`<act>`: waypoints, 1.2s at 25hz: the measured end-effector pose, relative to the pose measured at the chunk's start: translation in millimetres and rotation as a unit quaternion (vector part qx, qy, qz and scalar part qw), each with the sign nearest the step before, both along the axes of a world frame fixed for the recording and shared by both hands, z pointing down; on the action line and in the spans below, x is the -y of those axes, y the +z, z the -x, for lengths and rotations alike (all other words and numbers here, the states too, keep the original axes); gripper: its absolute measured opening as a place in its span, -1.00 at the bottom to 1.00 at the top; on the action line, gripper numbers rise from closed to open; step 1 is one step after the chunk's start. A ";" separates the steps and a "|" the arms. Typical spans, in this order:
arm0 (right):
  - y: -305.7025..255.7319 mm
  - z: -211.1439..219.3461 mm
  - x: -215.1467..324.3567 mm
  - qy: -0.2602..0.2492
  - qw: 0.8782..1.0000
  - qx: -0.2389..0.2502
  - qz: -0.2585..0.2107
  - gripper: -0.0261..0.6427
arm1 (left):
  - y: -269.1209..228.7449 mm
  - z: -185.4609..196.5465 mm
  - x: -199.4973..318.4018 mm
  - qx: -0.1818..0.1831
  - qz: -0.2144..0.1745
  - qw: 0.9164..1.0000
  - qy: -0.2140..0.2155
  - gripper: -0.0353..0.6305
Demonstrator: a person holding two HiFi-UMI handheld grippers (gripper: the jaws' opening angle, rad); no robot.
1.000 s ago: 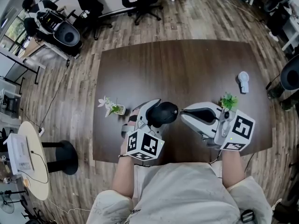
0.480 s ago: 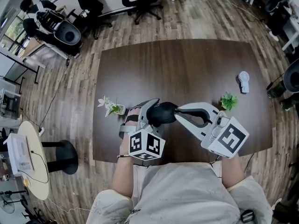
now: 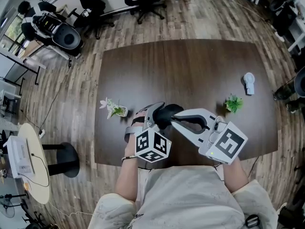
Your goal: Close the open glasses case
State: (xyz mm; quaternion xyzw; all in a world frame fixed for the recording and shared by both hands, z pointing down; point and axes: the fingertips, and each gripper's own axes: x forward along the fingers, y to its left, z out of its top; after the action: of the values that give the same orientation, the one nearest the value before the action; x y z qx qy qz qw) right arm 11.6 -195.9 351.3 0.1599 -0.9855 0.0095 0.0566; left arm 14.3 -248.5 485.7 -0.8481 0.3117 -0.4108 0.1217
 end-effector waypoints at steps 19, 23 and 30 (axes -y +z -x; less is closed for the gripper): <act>-12.3 -24.7 -8.5 -0.042 0.998 0.048 0.009 -0.20 | -26.0 -14.4 -14.5 -0.096 0.034 0.994 0.048 -0.12; -14.7 -28.8 -8.9 -0.058 0.997 0.044 0.002 -0.02 | -51.3 -33.3 -36.2 -0.161 0.055 0.978 0.118 -0.12; -19.9 -14.1 -25.0 -0.108 0.993 0.056 -0.003 -0.09 | -68.7 -48.0 -59.7 -0.202 0.061 0.961 0.181 -0.12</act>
State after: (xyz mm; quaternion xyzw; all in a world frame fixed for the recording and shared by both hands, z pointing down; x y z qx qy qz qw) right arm 25.8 -170.9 331.4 0.0520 -0.9986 0.0092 0.0013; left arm 62.3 -188.7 417.0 -0.9615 0.1453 -0.2203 0.0769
